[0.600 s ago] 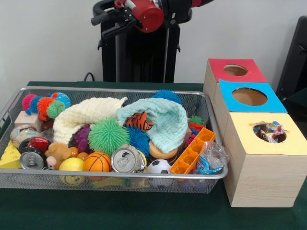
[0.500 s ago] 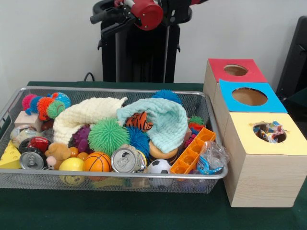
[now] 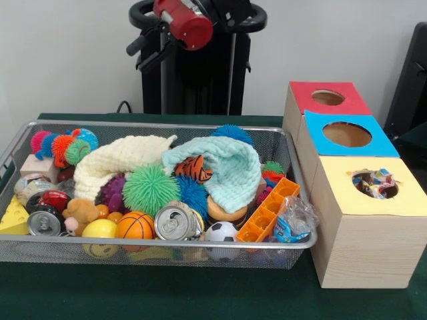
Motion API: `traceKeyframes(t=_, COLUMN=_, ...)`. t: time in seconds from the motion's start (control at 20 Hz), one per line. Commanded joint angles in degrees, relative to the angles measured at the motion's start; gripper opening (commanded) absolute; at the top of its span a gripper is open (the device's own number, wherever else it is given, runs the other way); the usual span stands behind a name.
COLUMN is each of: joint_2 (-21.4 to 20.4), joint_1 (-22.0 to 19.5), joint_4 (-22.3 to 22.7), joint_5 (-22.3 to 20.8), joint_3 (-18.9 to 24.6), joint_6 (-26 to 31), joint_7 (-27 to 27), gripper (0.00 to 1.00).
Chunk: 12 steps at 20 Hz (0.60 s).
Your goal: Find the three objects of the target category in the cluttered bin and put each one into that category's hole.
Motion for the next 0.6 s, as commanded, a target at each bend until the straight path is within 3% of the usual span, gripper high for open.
traceKeyframes(t=0.05, joint_2=-6.58, joint_1=-0.18, joint_4=-1.69, joint_5=-5.45, joint_3=10.41, joint_6=8.82, joint_7=-1.42, gripper=1.00)
traceKeyframes(t=0.6, joint_2=-8.47, joint_1=0.96, joint_4=-1.69, joint_5=-8.40, joint_3=10.07, joint_6=12.15, joint_7=0.71, gripper=1.00)
